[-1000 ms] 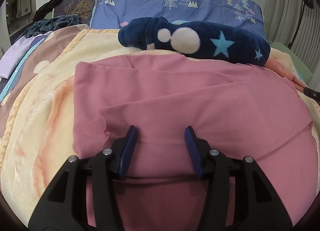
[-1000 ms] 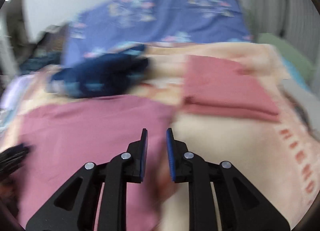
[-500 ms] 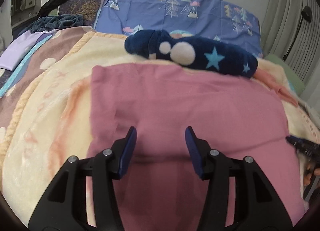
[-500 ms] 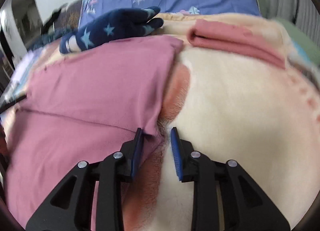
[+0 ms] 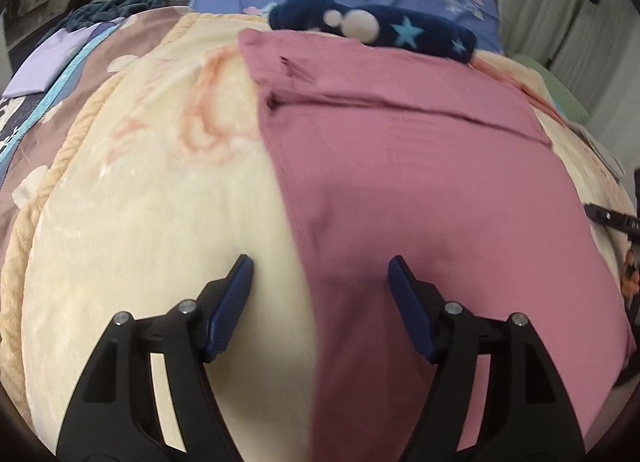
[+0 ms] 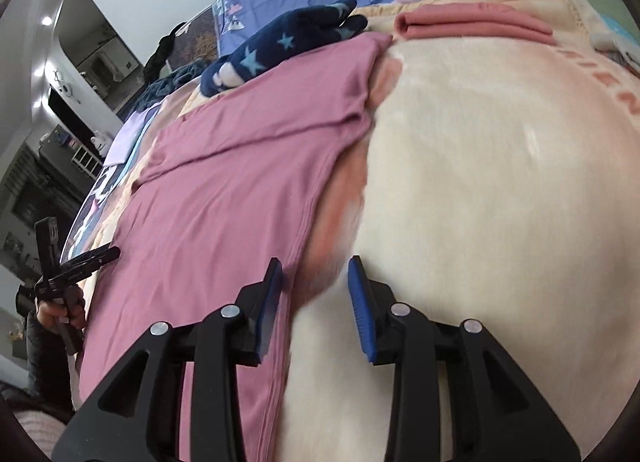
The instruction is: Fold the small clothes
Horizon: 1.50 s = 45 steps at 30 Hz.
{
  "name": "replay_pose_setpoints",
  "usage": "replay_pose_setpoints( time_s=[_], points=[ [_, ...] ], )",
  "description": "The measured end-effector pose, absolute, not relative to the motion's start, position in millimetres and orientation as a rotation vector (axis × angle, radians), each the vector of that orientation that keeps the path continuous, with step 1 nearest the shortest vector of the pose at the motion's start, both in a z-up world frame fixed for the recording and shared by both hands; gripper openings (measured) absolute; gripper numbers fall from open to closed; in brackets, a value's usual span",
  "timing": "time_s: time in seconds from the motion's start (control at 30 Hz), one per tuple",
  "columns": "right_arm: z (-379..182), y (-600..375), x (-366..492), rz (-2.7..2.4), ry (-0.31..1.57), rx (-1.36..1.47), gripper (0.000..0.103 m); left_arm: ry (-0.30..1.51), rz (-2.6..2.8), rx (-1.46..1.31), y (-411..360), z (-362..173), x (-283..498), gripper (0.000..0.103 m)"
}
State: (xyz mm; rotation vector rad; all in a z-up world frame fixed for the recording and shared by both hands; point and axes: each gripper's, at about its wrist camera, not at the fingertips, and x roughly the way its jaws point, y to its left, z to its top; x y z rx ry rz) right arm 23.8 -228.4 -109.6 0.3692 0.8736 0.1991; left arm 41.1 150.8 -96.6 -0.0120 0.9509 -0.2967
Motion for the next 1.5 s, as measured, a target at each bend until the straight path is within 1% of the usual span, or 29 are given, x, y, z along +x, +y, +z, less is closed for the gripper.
replay_pose_setpoints(
  time_s=[0.27,0.4,0.6,0.63,0.7,0.83,0.9,0.97,1.0,1.07,1.1,1.13,1.17,1.2,1.23,1.33,1.5],
  points=[
    [-116.6,-215.6,-35.3,0.253,0.914,0.407,0.035,0.961,-0.418,-0.033,159.1,-99.3,-13.8,0.068],
    [-118.9,-212.3,-63.6,0.289,0.929,0.43,0.039,0.958,-0.48,-0.031,164.4,-101.4,-52.4,0.068],
    [-121.1,-209.4,-110.0,0.343,0.928,0.498,0.04,0.945,-0.533,-0.06,177.0,-101.5,-104.0,0.068],
    [-121.7,-208.5,-113.9,0.359,0.928,0.509,0.041,0.94,-0.545,-0.062,177.7,-101.3,-108.0,0.068],
    [-123.9,-205.2,-115.9,0.389,0.914,0.527,0.045,0.928,-0.56,-0.082,178.9,-102.2,-109.0,0.068],
    [-127.9,-197.5,-92.0,0.432,0.913,0.576,0.045,0.919,-0.576,-0.13,171.9,-108.7,-83.0,0.068],
    [-125.7,-190.4,-80.8,0.446,0.925,0.576,0.045,0.916,-0.565,-0.119,166.7,-107.6,-76.5,0.063],
    [-120.5,-183.7,-84.0,0.436,0.94,0.528,0.045,0.911,-0.54,-0.081,166.7,-102.9,-83.3,0.048],
    [-118.5,-182.6,-90.7,0.444,0.94,0.507,0.045,0.903,-0.541,-0.068,170.2,-101.2,-91.2,0.044],
    [-117.1,-183.2,-108.3,0.469,0.936,0.487,0.044,0.9,-0.531,-0.082,179.8,-101.3,-100.3,0.03],
    [-118.3,-183.5,-113.8,0.482,0.931,0.484,0.039,0.896,-0.533,-0.103,184.7,-101.6,-102.5,0.027],
    [-119.3,-184.0,-115.5,0.48,0.923,0.479,0.033,0.89,-0.537,-0.118,186.8,-101.6,-102.8,0.019],
    [-120.3,-183.8,-114.9,0.465,0.916,0.478,0.011,0.885,-0.539,-0.127,186.5,-101.1,-102.3,0.005],
    [-122.2,-184.7,-109.2,0.457,0.927,0.513,0.003,0.874,-0.541,-0.141,185.3,-99.3,-100.5,0.005],
    [-122.1,-185.9,-103.3,0.461,0.927,0.549,0.003,0.858,-0.537,-0.164,183.9,-94.5,-98.5,0.004],
    [-93.9,-187.0,-96.0,0.469,0.816,0.559,0.002,0.751,-0.55,-0.176,177.3,-59.8,-96.7,0.004],
    [-3.1,-200.8,-96.7,0.506,0.553,0.514,0.002,0.527,-0.597,-0.216,174.9,22.7,-91.4,0.004]
  ],
)
